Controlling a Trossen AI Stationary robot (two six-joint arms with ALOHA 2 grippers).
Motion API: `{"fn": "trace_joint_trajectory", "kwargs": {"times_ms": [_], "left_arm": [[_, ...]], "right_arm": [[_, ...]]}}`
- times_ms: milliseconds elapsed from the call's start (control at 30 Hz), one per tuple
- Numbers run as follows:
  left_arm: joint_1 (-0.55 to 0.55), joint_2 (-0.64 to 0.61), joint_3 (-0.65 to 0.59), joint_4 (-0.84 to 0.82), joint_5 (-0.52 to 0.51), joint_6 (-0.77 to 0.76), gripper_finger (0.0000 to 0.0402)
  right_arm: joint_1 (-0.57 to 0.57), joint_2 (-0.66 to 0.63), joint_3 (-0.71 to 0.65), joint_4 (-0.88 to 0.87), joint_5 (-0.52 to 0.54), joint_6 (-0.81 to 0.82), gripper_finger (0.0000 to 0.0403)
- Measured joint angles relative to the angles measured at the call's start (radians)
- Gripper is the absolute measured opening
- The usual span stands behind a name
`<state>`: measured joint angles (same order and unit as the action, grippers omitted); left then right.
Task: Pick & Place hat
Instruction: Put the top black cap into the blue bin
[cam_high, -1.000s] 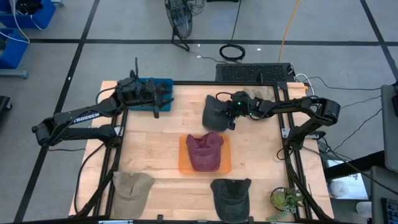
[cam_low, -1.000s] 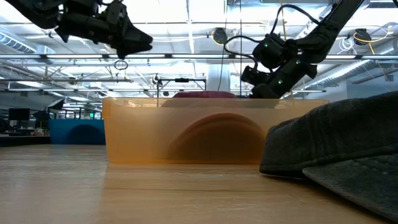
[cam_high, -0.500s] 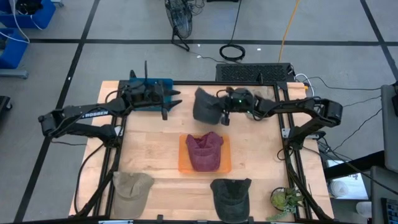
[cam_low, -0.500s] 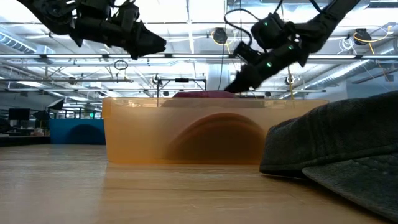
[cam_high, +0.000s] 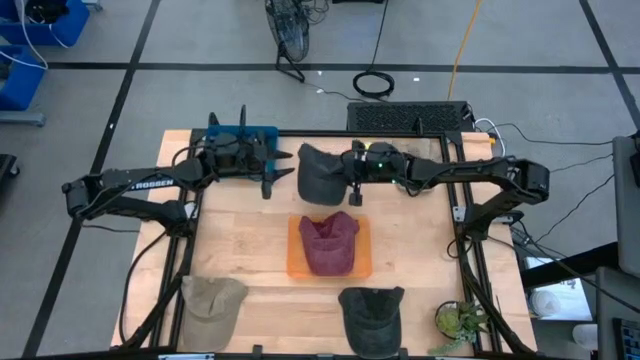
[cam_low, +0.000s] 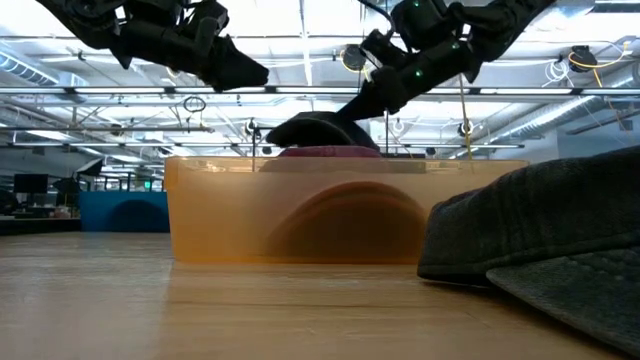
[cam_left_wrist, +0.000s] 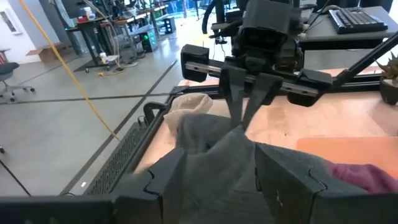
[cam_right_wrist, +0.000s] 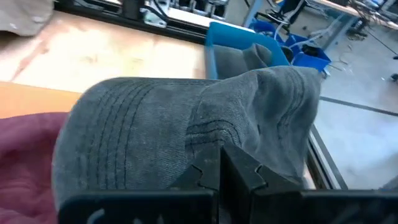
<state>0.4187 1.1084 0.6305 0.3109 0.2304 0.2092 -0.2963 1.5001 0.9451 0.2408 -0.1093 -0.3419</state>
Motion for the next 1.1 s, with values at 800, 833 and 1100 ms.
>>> {"fn": "trace_joint_trajectory", "kwargs": {"times_ms": [800,833,1100], "left_arm": [[-0.162,0.155,0.188,-0.284,-0.091,0.018,0.0265],[-0.165,0.171,0.197,-0.286,-0.091,0.020,0.0266],[-0.169,0.251,0.247,-0.387,-0.095,0.039,0.0267]], "right_arm": [[0.108,0.080,0.115,-0.078,0.007,-0.037,0.0000],[0.109,0.086,0.121,-0.078,0.007,-0.037,0.0000],[0.111,0.099,0.127,-0.099,0.010,-0.039,0.0000]]}}
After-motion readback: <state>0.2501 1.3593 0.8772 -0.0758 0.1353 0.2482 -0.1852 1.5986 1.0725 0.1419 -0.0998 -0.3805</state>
